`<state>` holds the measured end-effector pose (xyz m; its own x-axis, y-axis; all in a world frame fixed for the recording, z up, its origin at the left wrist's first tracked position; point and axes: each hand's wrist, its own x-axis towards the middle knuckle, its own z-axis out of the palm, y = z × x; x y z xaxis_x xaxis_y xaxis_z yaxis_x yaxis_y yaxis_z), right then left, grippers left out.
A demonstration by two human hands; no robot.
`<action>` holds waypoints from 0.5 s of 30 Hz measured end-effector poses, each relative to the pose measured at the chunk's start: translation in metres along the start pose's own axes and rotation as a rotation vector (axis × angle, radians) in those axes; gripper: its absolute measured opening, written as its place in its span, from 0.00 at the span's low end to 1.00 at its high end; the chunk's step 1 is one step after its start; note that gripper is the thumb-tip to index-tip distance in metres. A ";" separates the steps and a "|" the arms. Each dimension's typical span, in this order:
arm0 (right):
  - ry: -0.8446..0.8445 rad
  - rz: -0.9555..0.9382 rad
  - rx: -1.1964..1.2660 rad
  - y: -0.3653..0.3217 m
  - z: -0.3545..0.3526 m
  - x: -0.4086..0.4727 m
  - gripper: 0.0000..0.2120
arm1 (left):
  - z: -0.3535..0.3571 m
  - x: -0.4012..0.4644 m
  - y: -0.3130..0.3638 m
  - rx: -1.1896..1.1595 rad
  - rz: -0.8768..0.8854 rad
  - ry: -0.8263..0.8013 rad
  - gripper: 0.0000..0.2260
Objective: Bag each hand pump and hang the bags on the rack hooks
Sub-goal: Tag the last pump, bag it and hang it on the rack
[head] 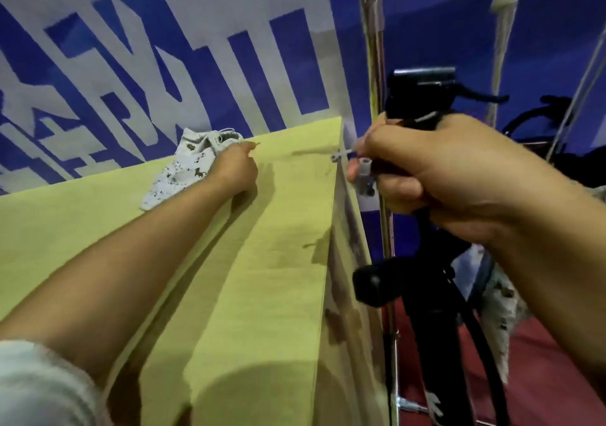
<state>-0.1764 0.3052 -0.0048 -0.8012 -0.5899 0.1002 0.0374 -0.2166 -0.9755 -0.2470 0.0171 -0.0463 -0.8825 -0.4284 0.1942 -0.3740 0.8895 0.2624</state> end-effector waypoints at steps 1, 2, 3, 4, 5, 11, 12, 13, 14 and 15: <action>-0.014 0.012 -0.015 0.005 -0.002 0.006 0.11 | 0.006 0.020 -0.005 0.075 -0.025 -0.016 0.21; -0.026 0.022 -0.012 0.010 -0.004 0.015 0.10 | 0.014 0.041 -0.008 0.141 -0.029 -0.031 0.22; -0.039 0.031 0.002 0.014 -0.005 0.022 0.10 | 0.019 0.056 -0.011 0.186 -0.026 -0.054 0.23; -0.047 0.038 0.019 0.019 -0.006 0.028 0.10 | 0.024 0.071 -0.014 0.225 -0.020 -0.082 0.25; -0.052 0.050 0.044 0.026 -0.009 0.038 0.10 | 0.031 0.090 -0.018 0.263 -0.024 -0.108 0.26; -0.022 0.084 0.137 0.047 -0.014 0.063 0.11 | 0.048 0.122 -0.026 0.382 -0.012 -0.167 0.19; -0.016 0.083 0.150 0.049 -0.014 0.065 0.12 | 0.046 0.119 -0.023 0.409 -0.002 -0.152 0.19; -0.008 0.084 0.161 0.050 -0.013 0.065 0.13 | 0.045 0.118 -0.022 0.413 0.001 -0.129 0.19; -0.002 0.084 0.171 0.051 -0.013 0.065 0.14 | 0.044 0.116 -0.020 0.387 -0.012 -0.118 0.18; -0.001 0.087 0.174 0.050 -0.011 0.064 0.13 | 0.041 0.114 -0.023 0.369 -0.015 -0.100 0.18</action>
<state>-0.2319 0.2648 -0.0495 -0.7901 -0.6127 0.0173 0.2094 -0.2963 -0.9319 -0.3504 -0.0458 -0.0692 -0.8926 -0.4408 0.0950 -0.4489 0.8883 -0.0966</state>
